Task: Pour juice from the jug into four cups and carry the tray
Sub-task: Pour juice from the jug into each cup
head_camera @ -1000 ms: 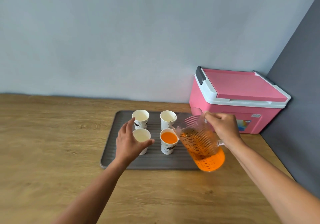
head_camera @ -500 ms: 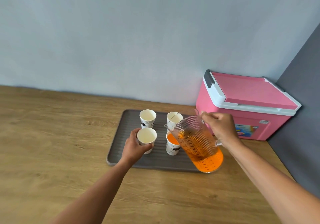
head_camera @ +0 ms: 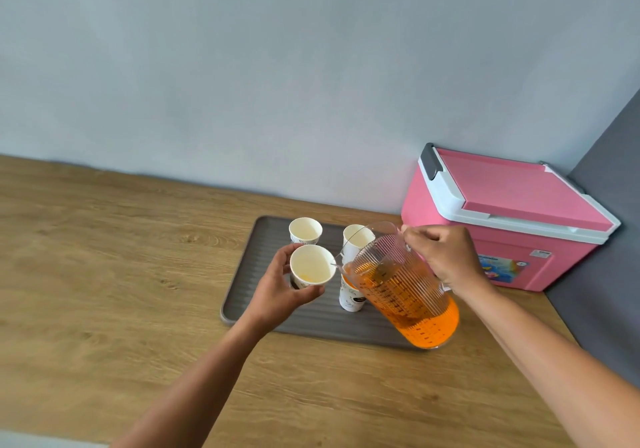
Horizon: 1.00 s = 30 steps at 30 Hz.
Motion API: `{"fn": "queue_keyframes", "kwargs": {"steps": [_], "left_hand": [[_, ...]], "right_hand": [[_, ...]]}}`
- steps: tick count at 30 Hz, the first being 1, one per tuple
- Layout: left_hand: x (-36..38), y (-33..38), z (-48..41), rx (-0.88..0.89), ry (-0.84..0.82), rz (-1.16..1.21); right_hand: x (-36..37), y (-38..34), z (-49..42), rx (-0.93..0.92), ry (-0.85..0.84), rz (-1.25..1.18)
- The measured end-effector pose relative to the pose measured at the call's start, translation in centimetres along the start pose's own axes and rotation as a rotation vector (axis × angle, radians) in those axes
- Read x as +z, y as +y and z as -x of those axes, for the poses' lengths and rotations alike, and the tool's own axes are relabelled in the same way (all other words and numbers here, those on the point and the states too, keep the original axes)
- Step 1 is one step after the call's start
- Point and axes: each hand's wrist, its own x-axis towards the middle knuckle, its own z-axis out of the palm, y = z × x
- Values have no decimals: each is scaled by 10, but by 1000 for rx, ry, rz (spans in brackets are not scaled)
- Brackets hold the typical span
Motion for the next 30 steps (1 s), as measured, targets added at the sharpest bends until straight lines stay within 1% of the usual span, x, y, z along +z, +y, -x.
{"fn": "queue_keyframes", "kwargs": {"steps": [6, 16, 22, 30], "left_hand": [[-3, 1, 3, 3, -6, -43], [-4, -2, 11, -16, -14, -69], [-3, -4, 13, -16, -15, -82], [-1, -4, 13, -16, -12, -86]], "right_hand": [[3, -4, -1, -34, -34, 62], [5, -15, -1, -36, -96, 167], [6, -21, 0, -28, -109, 224], [7, -24, -2, -63, -108, 307]]}}
